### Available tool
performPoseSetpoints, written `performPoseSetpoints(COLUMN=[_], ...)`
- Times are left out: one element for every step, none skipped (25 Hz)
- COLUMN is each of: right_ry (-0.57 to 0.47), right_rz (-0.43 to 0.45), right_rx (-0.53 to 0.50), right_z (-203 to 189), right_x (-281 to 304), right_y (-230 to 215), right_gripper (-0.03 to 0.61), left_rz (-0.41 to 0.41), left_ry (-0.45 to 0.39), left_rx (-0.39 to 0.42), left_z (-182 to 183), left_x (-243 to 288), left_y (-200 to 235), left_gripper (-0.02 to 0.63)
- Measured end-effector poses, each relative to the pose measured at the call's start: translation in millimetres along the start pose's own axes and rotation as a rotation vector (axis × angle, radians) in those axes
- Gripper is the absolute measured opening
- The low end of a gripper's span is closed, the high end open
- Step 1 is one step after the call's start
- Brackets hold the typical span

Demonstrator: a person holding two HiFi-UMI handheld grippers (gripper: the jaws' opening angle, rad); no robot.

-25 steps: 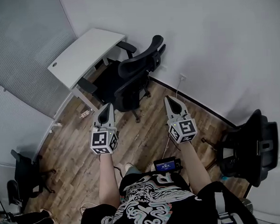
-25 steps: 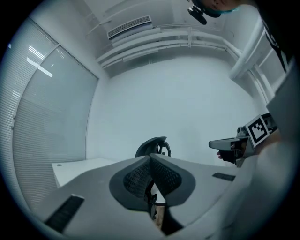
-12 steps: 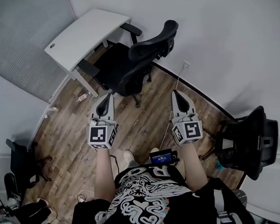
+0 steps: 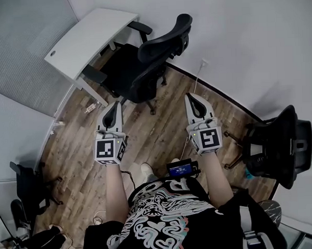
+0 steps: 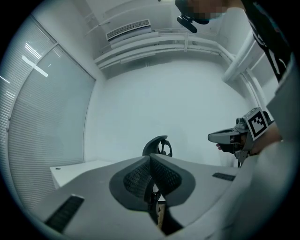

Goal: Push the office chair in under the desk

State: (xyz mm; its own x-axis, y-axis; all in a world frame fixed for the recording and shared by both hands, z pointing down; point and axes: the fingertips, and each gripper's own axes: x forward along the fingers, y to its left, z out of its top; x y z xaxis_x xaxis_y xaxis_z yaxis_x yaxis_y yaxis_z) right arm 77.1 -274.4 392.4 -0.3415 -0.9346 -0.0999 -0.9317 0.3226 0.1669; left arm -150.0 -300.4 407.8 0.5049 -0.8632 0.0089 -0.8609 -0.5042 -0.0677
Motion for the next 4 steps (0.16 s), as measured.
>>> performPoseSetpoints(right_ry=[0.001,0.002,0.002,0.003], right_rz=[0.000,-0.003,-0.006,-0.010], right_rx=[0.001,0.004,0.008,0.011], right_z=[-0.7,-1.3,-2.0,-2.8], right_x=[-0.8,-2.0,-3.5,-5.1], right_y=[-1.7,-4.5,-7.8,-11.3], right_gripper=[0.026,0.026,0.026,0.026], left_rz=[0.005,0.007,0.009,0.010], left_ry=[0.000,0.001,0.001,0.001], left_rx=[0.002,0.003,0.003,0.003], left_z=[0.0,-0.1,-0.2,-0.4], left_x=[-0.4,0.2,1.3,2.6], left_y=[0.5,0.0,-1.1,-2.5], left_gripper=[0.014,0.014,0.014,0.014])
